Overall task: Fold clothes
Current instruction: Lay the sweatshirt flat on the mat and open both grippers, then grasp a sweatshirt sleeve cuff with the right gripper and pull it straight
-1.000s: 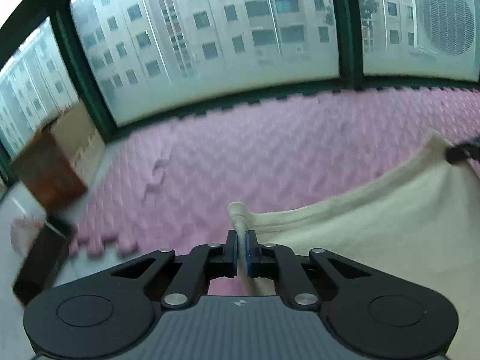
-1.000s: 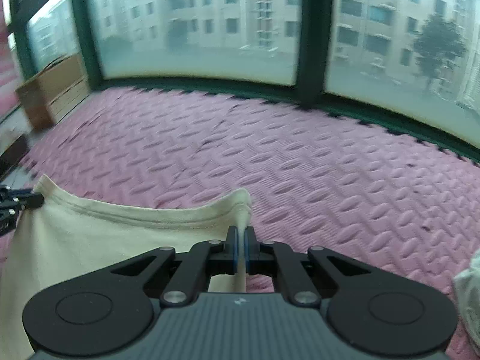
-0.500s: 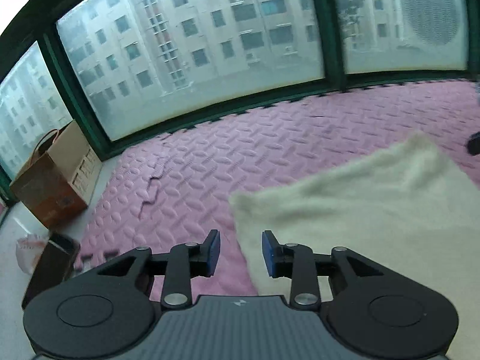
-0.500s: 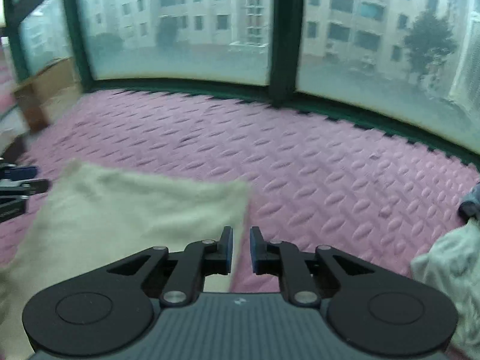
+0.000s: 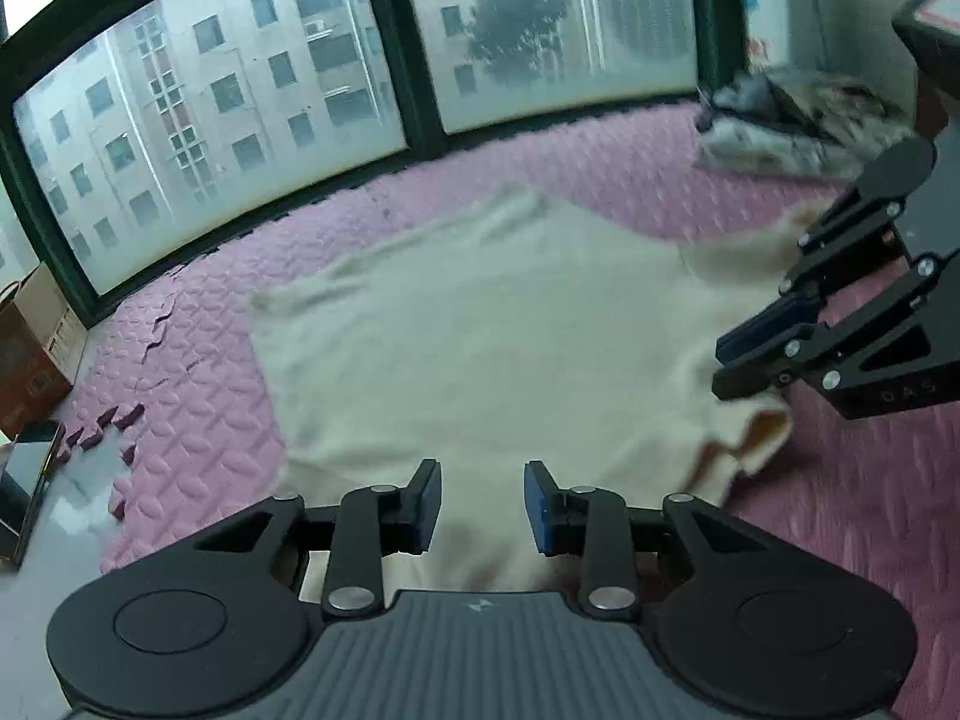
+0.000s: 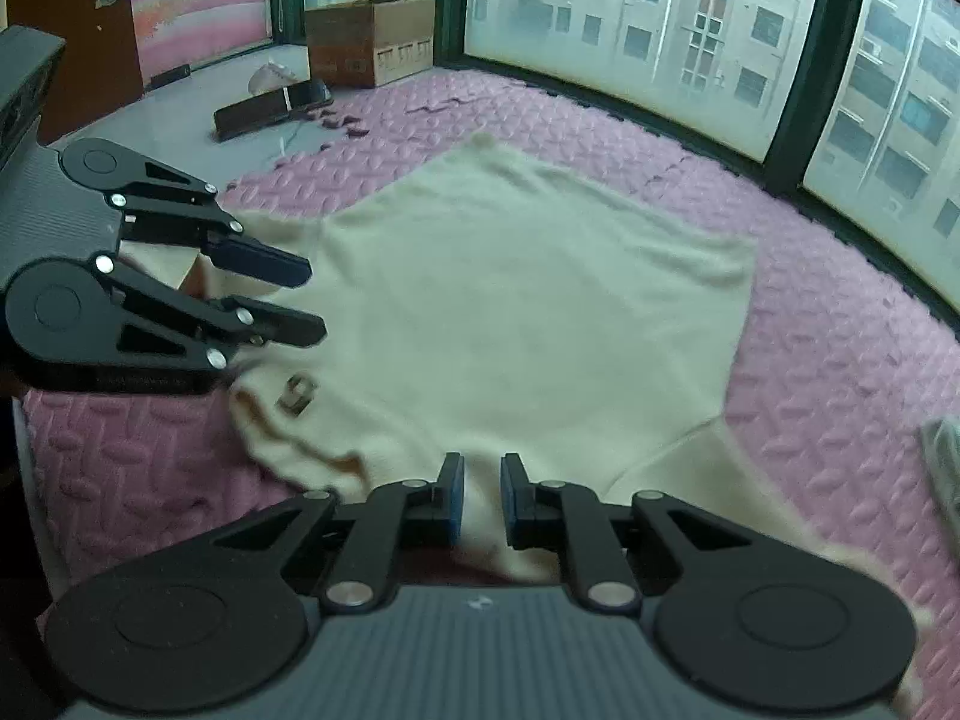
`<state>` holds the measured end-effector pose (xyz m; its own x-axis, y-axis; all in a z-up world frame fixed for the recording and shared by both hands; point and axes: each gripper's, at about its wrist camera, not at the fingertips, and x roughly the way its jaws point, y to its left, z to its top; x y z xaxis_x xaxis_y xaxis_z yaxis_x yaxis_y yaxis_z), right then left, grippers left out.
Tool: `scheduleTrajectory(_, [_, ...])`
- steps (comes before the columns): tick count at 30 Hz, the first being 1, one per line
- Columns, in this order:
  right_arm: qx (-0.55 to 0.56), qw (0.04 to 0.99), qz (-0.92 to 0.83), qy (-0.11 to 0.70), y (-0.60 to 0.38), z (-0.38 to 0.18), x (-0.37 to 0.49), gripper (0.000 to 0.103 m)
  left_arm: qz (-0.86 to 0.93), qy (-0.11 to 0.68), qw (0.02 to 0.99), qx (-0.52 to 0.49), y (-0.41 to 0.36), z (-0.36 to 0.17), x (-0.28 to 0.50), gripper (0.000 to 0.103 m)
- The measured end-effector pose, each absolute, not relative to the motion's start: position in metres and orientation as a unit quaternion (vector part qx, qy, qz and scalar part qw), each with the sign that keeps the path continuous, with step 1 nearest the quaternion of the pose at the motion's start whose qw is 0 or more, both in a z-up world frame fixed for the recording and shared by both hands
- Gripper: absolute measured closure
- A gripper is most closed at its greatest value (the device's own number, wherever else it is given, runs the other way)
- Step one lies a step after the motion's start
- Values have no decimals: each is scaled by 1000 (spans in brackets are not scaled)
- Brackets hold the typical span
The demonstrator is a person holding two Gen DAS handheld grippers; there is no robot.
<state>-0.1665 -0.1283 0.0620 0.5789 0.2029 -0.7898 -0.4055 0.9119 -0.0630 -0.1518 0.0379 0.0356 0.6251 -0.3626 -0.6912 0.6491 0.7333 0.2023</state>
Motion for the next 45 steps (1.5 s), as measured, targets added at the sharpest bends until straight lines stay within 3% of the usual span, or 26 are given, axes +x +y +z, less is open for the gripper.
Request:
scheduleTrajectory(8, [-84,891,154,418,-133,67,-203,89,-304,298,869,251,37,45,-179,69])
scheduleTrajectory(10, [-44,901,131,411,-151,74,-212,88,-326,276,866,262,29,54,-190,65])
scheduleTrajectory(12, [-11,909,96,405,-172,78,-220,86,-354,263,856,269,16,57,-199,53])
scheduleTrajectory(14, [28,910,58,409,-197,78,-226,79,-380,254,845,277,4,56,-209,52])
scheduleTrajectory(19, [112,904,-47,411,-269,71,-242,78,-408,242,827,303,-39,43,-220,52])
scheduleTrajectory(28, [380,846,-96,361,-366,49,-261,74,-408,279,821,285,-73,34,-201,52])
scheduleTrajectory(30, [421,832,-96,347,-376,41,-261,67,-407,288,819,285,-74,32,-197,57])
scheduleTrajectory(38, [487,808,-123,309,-389,24,-250,67,-420,301,809,281,-72,29,-196,85])
scheduleTrajectory(45, [536,784,-149,277,-398,13,-248,69,-430,297,803,287,-71,28,-197,86])
